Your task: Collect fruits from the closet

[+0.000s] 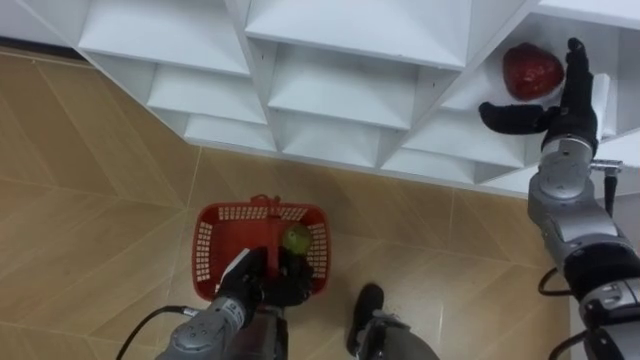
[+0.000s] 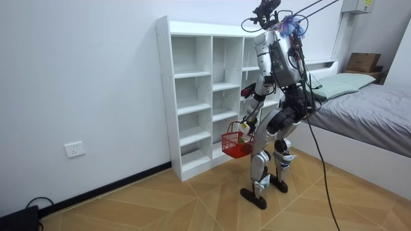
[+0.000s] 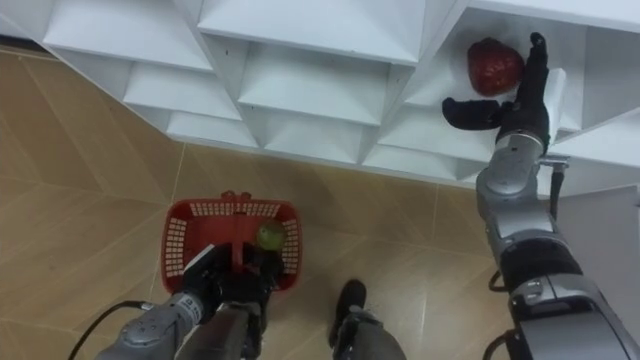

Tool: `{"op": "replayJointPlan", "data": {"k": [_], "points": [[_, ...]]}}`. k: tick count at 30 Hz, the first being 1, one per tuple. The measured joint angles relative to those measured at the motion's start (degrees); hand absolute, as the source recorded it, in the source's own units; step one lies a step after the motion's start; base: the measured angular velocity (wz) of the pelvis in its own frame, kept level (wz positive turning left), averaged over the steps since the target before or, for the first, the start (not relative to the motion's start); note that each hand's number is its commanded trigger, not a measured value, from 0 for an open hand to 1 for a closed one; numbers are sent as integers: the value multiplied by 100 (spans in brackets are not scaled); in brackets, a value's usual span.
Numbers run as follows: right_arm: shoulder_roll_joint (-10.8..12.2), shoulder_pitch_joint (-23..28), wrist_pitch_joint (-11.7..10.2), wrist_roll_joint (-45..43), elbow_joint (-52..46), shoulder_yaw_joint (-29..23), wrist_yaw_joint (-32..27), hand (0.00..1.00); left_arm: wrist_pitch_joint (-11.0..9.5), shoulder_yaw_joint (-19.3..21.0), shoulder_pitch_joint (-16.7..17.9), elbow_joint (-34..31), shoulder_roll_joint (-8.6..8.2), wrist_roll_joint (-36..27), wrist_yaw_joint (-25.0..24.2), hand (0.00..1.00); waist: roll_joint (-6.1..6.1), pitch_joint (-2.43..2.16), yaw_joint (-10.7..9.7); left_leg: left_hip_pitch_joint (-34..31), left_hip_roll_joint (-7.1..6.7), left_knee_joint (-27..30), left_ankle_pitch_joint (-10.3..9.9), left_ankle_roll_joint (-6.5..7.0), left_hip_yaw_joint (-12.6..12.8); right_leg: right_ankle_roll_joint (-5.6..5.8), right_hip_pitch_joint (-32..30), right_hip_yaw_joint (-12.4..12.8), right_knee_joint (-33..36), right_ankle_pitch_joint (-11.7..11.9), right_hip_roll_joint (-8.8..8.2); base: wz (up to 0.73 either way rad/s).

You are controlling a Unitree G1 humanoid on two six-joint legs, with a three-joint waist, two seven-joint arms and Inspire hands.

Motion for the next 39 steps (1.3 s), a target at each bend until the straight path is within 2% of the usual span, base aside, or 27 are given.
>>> {"op": "replayJointPlan", "data": {"k": [12, 23, 24, 25, 26, 27, 39], "points": [[-6, -136, 43, -456, -20, 4, 38, 0, 31, -5, -41, -3, -58, 9, 6, 100, 51, -7, 146, -27, -3, 13, 1, 0, 8, -5, -35, 16, 17, 4, 3, 0], [-6, -152, 43, -456, -21, 2, 38, 0, 31, -4, -34, -6, -61, 9, 6, 100, 70, -9, 147, -27, -1, 13, 1, 0, 7, -5, -35, 15, 17, 4, 4, 0], [-6, -152, 43, -455, -21, 2, 38, 11, 31, -5, -34, -7, -61, 9, 6, 100, 74, -11, 150, -27, -1, 13, 1, 0, 7, -5, -35, 15, 17, 4, 4, 0], [-6, -152, 43, -455, -21, 2, 38, 42, 31, -5, -33, -7, -61, 9, 6, 100, 78, -12, 151, -27, -1, 13, 1, 0, 7, -5, -35, 15, 17, 4, 4, 0], [-6, -152, 43, -457, -21, 2, 38, 64, 31, -4, -32, -7, -61, 9, 6, 100, 78, -13, 152, -26, -1, 13, 1, 0, 7, -5, -35, 15, 18, 4, 4, 0], [-6, -152, 43, -456, -21, 2, 38, 100, 31, -4, -32, -7, -61, 9, 6, 100, 82, -14, 152, -26, -1, 13, 1, 0, 7, -5, -35, 15, 18, 4, 4, 0], [-31, -193, 42, -635, -23, -8, -83, 100, 31, -5, -37, -7, -66, 8, 1, 100, 82, -14, 149, -20, -1, 24, 4, -3, 7, -6, -34, 18, 39, 4, 1, 0]]}}
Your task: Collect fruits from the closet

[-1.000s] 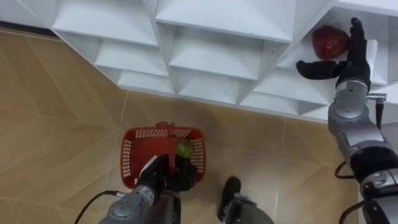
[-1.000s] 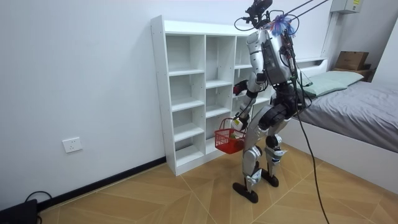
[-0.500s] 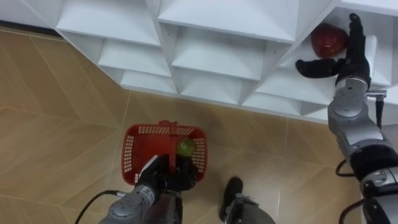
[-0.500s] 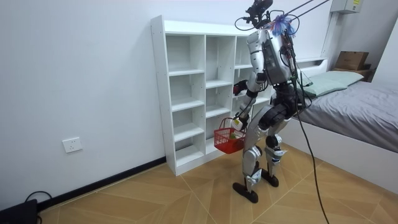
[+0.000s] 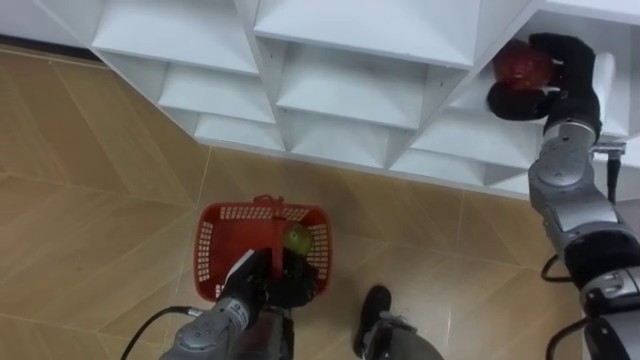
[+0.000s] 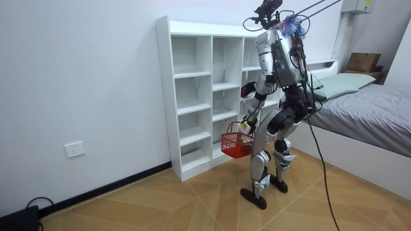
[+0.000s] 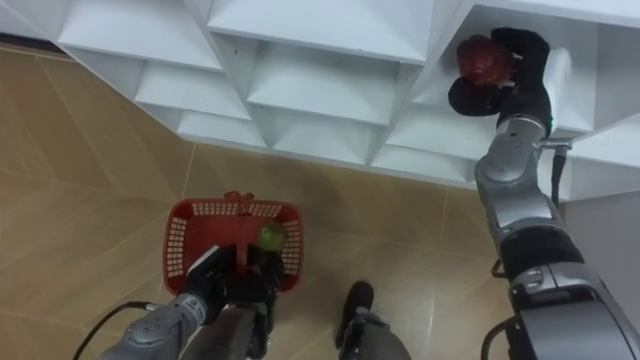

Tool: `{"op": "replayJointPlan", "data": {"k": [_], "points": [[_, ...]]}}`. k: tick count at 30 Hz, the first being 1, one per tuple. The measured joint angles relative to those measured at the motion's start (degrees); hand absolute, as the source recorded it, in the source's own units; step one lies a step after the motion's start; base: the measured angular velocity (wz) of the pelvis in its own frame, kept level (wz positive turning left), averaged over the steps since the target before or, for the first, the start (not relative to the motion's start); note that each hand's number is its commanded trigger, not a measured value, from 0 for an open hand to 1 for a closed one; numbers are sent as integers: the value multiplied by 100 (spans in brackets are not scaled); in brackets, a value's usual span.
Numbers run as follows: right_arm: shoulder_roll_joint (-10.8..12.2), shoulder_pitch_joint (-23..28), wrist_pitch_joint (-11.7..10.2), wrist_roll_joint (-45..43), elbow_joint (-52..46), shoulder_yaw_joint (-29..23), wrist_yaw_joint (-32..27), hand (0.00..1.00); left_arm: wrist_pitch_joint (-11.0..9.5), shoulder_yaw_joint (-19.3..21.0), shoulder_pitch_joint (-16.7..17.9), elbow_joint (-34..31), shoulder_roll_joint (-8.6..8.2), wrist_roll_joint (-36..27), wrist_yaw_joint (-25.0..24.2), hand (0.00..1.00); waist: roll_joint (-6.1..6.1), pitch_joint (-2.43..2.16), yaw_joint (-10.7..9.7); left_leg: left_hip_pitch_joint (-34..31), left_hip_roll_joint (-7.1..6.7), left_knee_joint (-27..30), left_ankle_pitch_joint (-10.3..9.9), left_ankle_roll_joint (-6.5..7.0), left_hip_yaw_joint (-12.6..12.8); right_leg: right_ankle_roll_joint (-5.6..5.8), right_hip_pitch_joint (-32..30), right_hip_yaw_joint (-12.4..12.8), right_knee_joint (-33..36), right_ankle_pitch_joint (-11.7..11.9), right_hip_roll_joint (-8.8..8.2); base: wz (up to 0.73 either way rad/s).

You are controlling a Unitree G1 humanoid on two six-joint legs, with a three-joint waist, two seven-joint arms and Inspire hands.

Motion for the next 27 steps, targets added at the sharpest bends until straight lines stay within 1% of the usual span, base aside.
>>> {"op": "replayJointPlan", "data": {"k": [27], "points": [[6, -21, -2, 67, -1, 10, 169, 100, 0, 1, 6, 0, 14, 0, 6, 100, 0, 0, -1, -4, 4, 2, 0, 0, -2, -6, 6, -13, -15, 5, -1, 0]]}}
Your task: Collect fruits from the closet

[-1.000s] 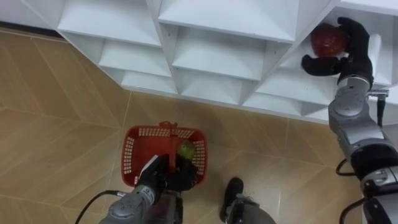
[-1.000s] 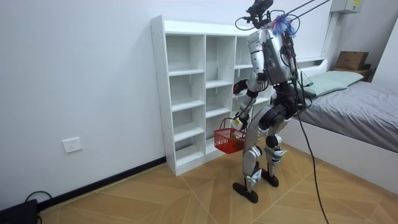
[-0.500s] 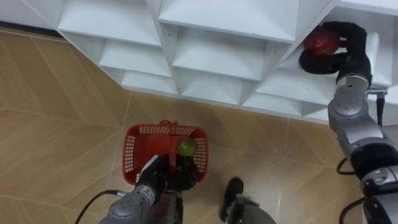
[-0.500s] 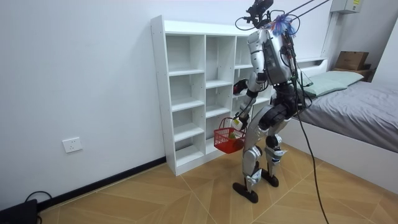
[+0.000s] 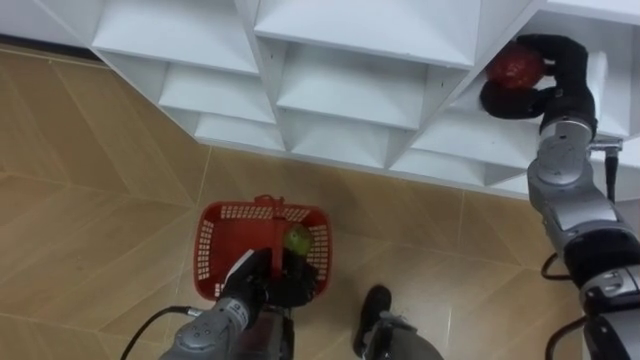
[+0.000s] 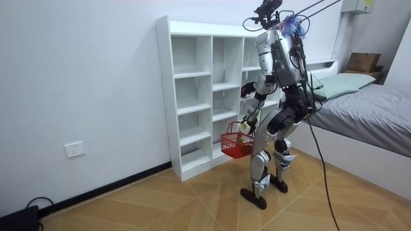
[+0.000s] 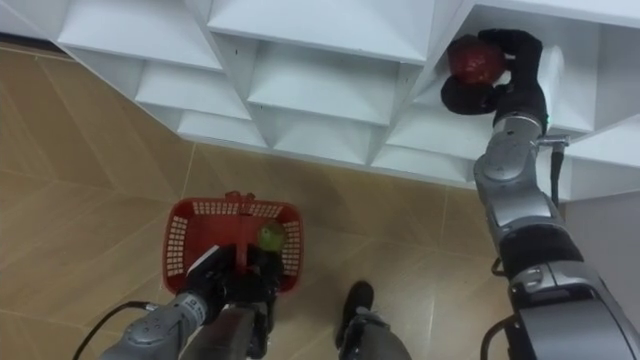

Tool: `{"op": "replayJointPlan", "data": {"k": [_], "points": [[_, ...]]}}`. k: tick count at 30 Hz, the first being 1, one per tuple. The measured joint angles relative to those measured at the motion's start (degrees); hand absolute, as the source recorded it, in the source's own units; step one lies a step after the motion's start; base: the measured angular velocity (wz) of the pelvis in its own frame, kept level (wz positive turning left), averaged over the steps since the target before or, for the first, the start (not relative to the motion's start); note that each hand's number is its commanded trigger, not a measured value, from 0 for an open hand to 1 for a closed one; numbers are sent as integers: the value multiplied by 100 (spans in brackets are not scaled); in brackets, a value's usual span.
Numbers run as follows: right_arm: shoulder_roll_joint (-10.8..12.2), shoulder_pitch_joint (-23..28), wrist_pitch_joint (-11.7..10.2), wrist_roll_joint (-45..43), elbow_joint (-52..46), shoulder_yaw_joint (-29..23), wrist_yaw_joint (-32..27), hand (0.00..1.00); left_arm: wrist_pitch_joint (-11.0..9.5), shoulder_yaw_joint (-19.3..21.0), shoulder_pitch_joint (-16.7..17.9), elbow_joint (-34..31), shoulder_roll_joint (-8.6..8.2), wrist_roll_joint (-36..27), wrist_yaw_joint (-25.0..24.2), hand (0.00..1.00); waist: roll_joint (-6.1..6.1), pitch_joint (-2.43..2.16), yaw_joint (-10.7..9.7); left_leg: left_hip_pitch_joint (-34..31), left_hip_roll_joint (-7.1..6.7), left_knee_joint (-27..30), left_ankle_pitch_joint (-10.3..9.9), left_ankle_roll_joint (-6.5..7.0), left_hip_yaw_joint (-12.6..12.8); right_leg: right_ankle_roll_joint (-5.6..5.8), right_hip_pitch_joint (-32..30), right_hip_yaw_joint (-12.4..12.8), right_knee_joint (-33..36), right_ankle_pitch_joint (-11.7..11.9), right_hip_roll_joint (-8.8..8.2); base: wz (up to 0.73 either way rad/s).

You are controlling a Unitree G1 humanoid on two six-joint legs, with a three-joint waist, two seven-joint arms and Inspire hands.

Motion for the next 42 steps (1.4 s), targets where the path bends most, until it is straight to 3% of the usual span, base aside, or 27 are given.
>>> {"op": "replayJointPlan", "data": {"k": [9, 16, 18, 26, 30, 34, 36, 42], "points": [[25, 130, 0, 205, -169, 1, 133, 100, 0, 32, -13, -6, 14, 0, -24, 100, 5, -4, -10, 35, 2, 4, 0, 0, 16, 0, 18, 13, 15, 0, -2, 0], [97, 722, -76, 380, -781, 246, 352, 100, -3, 205, -82, -12, 9, -7, -6, 100, 5, -12, -96, 130, 1, 6, 0, 1, 13, 1, 137, -3, 2, -1, -5, 1], [247, 988, -115, 395, -985, 228, 508, 100, -10, 281, -43, -23, 19, -3, -6, 100, 2, -75, -210, 146, -4, 15, 0, 1, -7, 9, 165, -4, -3, -5, -1, 4], [462, 1998, -230, 619, -1125, 523, 1042, 100, -89, 303, 189, -311, 47, -8, -8, 100, 52, -148, -260, 543, 36, 31, -27, -13, -39, 20, 623, 17, -149, -1, 77, 0], [593, 2362, -256, 644, -1125, 573, 1221, 100, -189, 408, 199, -319, 2, -10, -25, 100, 157, -214, -347, 741, 65, -30, -27, -20, -10, 37, 842, -9, -254, 42, 101, -2], [603, 2694, -394, 639, -1139, 613, 1254, 100, -305, 487, 208, -456, 9, -8, -90, 100, 165, -231, -381, 921, 65, -54, -33, -30, -12, 80, 1021, 6, -281, 26, 109, -1], [641, 2863, -455, 638, -1169, 671, 1293, 100, -396, 499, 244, -467, 20, -7, -150, 100, 190, -270, -405, 988, 107, -81, -40, -44, -12, 96, 1144, -1, -429, 85, 168, -6], [696, 3287, -494, 688, -1288, 672, 1482, 100, -472, 545, 421, -607, 47, -8, -183, 100, 227, -302, -557, 1385, 89, -275, -36, -50, 8, 131, 1561, 2, -710, 167, 200, -2]]}}
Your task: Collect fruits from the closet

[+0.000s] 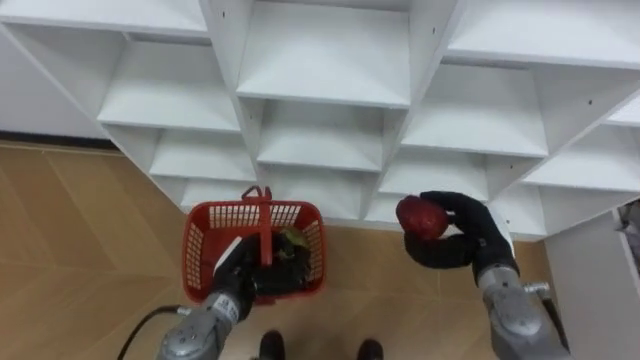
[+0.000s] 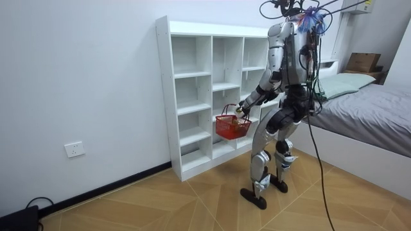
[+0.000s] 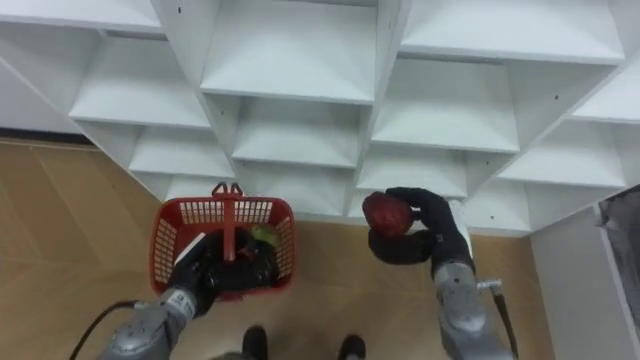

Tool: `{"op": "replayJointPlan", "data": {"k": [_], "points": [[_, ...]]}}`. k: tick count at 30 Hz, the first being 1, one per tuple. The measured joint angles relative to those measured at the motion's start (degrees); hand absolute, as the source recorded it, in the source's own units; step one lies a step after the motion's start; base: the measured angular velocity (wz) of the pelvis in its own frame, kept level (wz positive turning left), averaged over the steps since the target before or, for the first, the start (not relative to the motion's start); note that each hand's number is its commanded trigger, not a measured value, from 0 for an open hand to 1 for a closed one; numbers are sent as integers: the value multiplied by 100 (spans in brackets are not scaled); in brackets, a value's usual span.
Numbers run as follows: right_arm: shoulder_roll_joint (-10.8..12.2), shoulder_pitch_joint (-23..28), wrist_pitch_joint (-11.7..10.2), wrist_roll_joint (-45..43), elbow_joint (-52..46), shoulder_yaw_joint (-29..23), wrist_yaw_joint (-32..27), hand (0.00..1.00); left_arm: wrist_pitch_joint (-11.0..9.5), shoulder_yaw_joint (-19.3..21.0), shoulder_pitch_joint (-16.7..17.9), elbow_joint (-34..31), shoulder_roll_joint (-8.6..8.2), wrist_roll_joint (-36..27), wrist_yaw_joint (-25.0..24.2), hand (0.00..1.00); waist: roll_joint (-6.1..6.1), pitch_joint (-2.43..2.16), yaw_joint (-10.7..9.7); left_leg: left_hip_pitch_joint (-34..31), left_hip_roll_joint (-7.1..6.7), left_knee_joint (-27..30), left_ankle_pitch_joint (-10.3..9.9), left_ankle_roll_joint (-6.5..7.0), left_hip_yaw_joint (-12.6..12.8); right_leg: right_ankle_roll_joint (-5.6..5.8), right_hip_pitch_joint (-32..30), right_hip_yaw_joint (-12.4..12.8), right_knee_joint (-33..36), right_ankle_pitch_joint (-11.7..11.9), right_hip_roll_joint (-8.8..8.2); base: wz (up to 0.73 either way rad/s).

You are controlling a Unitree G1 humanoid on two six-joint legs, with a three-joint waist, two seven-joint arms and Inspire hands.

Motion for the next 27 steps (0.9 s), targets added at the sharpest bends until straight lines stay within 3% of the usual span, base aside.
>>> {"op": "replayJointPlan", "data": {"k": [5, 9, 16, 27], "points": [[2, 219, -14, -30, -242, -11, 243, 100, -107, 152, 146, -183, 14, 17, -168, 100, 4, -7, -79, 392, -3, -230, 7, -1, 76, 32, 350, 59, -224, 44, 35, -7], [45, 620, -138, -99, -782, -18, 525, 100, -326, 344, 343, -346, 12, 8, -239, 100, 2, -16, -163, 755, 1, -371, 5, -4, 119, 13, 666, 118, -350, 27, 69, -6], [76, 918, -128, -120, -1567, -1, 933, 100, -383, 330, 394, -492, 6, 12, -295, 100, -1, -16, -241, 1118, 5, -561, -22, -38, 188, -21, 947, 183, -426, 1, 97, -4], [165, 714, -115, -154, -2122, 57, 1509, 100, -435, 314, 395, -751, -60, 10, -399, 100, -2, -14, -198, 1380, 4, -673, -72, -56, 198, -10, 1210, 183, -545, -28, 117, 0]]}}
